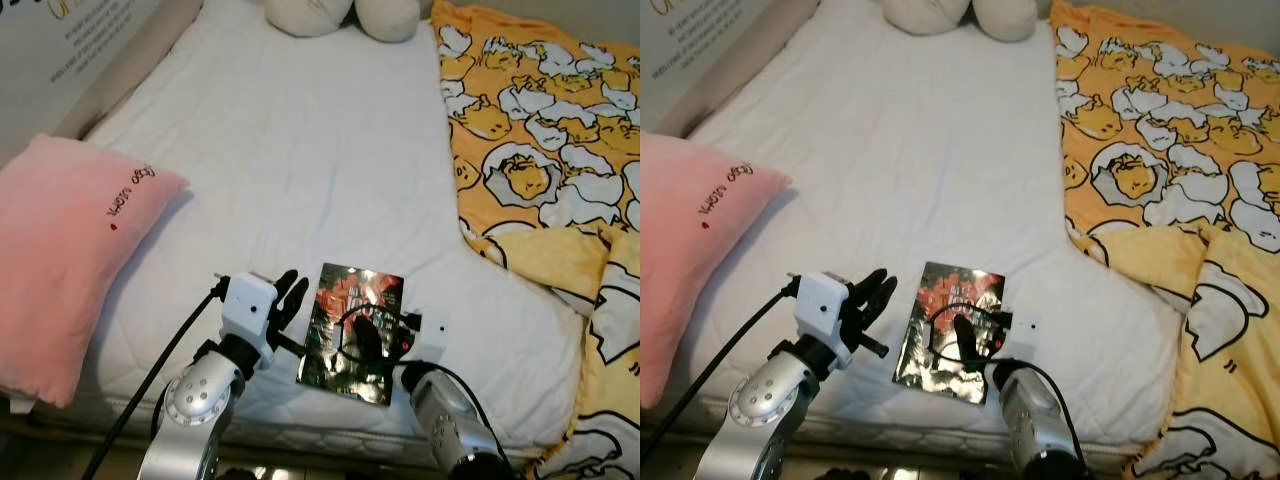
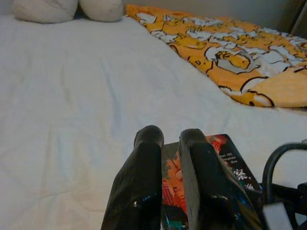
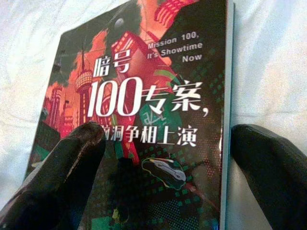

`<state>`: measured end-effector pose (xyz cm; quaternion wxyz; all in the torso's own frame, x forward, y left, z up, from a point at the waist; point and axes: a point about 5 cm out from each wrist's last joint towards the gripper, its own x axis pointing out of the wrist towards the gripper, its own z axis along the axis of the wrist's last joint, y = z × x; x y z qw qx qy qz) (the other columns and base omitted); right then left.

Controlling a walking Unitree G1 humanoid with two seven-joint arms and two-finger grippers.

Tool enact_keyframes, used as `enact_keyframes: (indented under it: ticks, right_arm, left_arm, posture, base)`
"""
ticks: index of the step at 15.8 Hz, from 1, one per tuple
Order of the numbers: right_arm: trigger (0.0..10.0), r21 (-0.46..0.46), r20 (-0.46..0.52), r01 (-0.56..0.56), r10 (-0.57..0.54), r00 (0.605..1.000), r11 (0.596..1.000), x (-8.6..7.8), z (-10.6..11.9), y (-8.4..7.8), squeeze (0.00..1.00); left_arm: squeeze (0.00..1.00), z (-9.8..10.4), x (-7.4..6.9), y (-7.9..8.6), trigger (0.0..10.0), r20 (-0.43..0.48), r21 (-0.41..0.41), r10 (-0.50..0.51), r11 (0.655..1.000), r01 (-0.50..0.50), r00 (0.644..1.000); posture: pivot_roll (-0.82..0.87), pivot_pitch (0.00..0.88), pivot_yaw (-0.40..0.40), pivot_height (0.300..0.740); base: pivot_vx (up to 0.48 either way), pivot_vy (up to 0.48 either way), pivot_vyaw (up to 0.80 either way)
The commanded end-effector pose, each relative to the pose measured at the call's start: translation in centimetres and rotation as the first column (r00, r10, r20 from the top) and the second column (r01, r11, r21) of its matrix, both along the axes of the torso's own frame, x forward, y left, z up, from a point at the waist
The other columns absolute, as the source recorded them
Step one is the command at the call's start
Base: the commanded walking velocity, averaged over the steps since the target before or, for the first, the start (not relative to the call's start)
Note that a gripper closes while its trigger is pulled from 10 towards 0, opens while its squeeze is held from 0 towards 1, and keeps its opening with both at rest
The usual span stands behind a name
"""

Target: Clean up the room

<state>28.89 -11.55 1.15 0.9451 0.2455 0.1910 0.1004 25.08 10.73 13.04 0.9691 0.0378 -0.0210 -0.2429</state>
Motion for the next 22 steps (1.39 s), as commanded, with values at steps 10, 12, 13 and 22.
enact_keyframes:
  ticks: [10, 12, 13, 22]
  right_arm:
    - [0.0, 0.205, -0.119, -0.101, 0.127, 0.985, 0.973, -0.5, -1.3, 2.5, 0.0]
    - [0.0, 0.23, -0.108, -0.105, 0.133, 0.985, 0.967, -0.4, -1.1, 2.7, 0.0]
    - [0.0, 0.227, -0.096, -0.117, 0.142, 0.985, 0.967, -0.3, -0.9, 2.7, 0.0]
    - [0.0, 0.172, -0.039, -0.067, 0.075, 0.996, 0.983, -0.1, 0.0, 2.3, 0.0]
  left_arm:
    - [0.0, -0.6, 0.6, -0.7, 10.0, -0.029, 0.041, -0.013, 0.999, 0.014, 0.999]
    - [0.0, -0.6, 0.8, -0.7, 10.0, -0.027, 0.043, -0.014, 0.999, 0.015, 1.0]
    - [0.0, -0.6, 0.9, -0.8, 10.0, -0.027, 0.044, -0.015, 0.999, 0.016, 1.0]
    - [0.0, -3.2, 2.0, 1.0, 10.0, -0.164, 0.032, 0.134, 0.991, -0.13, 0.977]
  posture:
    - [0.33, 0.167, -0.069, 0.74]
    - [0.33, 0.164, -0.074, 0.74]
    - [0.32, 0.161, -0.077, 0.74]
    - [0.3, 0.109, -0.075, 0.74]
  base:
    - [0.0, 0.0, 0.0]
    - [0.0, 0.0, 0.0]
    - [0.0, 0.0, 0.0]
    - [0.0, 0.0, 0.0]
